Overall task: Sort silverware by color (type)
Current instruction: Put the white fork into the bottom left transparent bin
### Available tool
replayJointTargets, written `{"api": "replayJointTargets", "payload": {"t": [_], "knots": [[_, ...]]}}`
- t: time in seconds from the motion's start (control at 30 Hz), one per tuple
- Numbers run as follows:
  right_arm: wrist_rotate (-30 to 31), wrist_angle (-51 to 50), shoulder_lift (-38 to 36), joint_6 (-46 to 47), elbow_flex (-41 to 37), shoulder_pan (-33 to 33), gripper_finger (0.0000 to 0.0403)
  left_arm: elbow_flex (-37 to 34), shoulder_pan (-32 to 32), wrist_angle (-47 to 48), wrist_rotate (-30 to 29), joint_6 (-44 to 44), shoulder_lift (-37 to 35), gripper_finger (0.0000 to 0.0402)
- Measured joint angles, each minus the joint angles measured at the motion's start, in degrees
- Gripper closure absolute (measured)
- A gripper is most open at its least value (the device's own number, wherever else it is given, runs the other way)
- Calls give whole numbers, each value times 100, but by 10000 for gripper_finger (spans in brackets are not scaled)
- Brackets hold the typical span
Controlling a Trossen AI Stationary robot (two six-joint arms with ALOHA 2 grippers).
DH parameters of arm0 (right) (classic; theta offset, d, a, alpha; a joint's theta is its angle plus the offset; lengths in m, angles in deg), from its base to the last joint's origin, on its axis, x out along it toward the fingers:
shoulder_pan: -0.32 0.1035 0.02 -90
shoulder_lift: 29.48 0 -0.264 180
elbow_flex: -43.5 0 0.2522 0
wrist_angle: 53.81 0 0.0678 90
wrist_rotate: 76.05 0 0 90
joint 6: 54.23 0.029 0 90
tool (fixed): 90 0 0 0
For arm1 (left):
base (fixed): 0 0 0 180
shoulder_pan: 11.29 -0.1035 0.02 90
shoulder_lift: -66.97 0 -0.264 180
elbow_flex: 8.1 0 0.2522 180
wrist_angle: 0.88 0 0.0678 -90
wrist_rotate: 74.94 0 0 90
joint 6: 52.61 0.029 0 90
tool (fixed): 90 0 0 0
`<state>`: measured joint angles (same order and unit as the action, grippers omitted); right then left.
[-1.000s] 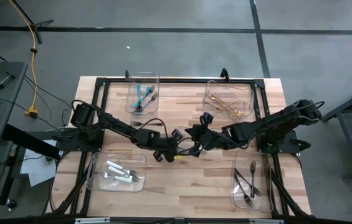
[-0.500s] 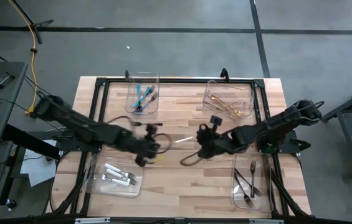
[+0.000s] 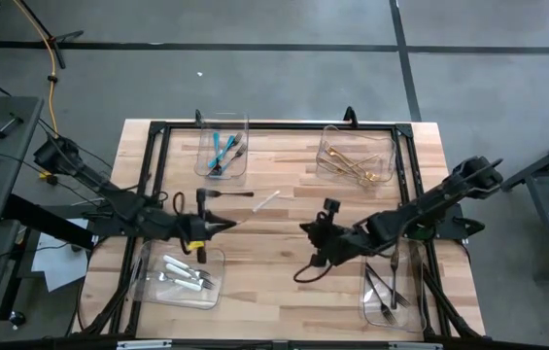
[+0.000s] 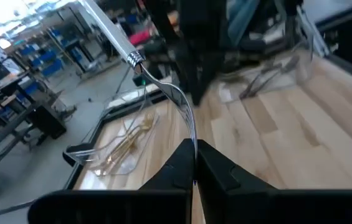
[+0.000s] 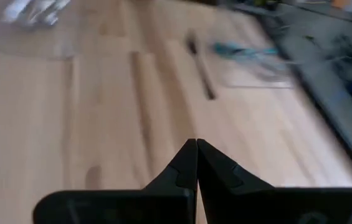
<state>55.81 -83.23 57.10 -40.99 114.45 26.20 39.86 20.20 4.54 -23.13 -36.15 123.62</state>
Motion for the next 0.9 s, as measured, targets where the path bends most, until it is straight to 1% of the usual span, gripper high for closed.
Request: {"api": "replayJointTargets", "payload": {"t": [0.13,0.23,0.33,0.37,0.43,0.5,0.57,0.63,0.9], "knots": [[-907,1610,-58,-358,-941,-290,402,-796,20,-1401,1,14,-68,401],[-1443,3381,-166,-718,-1663,-571,402,-1142,7,-1979,14,9,-34,401],[-2101,5403,-176,-1227,-2249,-915,402,-1281,-60,-2186,78,64,-25,401],[-2375,5957,-181,-1377,-2409,-1027,402,-1274,-96,-2191,216,48,-25,401],[-3072,6730,-173,-1495,-2590,-1279,402,-1272,-176,-2186,545,11,-38,402],[-3582,7057,-173,-1452,-2683,-1473,402,-1270,-255,-2179,889,-9,-34,402],[-3894,7088,-166,-1475,-2686,-1606,402,-1272,-334,-2144,1124,-88,-24,401],[-3954,7049,-166,-1474,-2686,-1661,402,-1268,-383,-2056,1213,-160,-7,401],[-3955,6929,-164,-1464,-2686,-1647,402,-1273,-405,-2018,1215,-159,-7,401]]}}
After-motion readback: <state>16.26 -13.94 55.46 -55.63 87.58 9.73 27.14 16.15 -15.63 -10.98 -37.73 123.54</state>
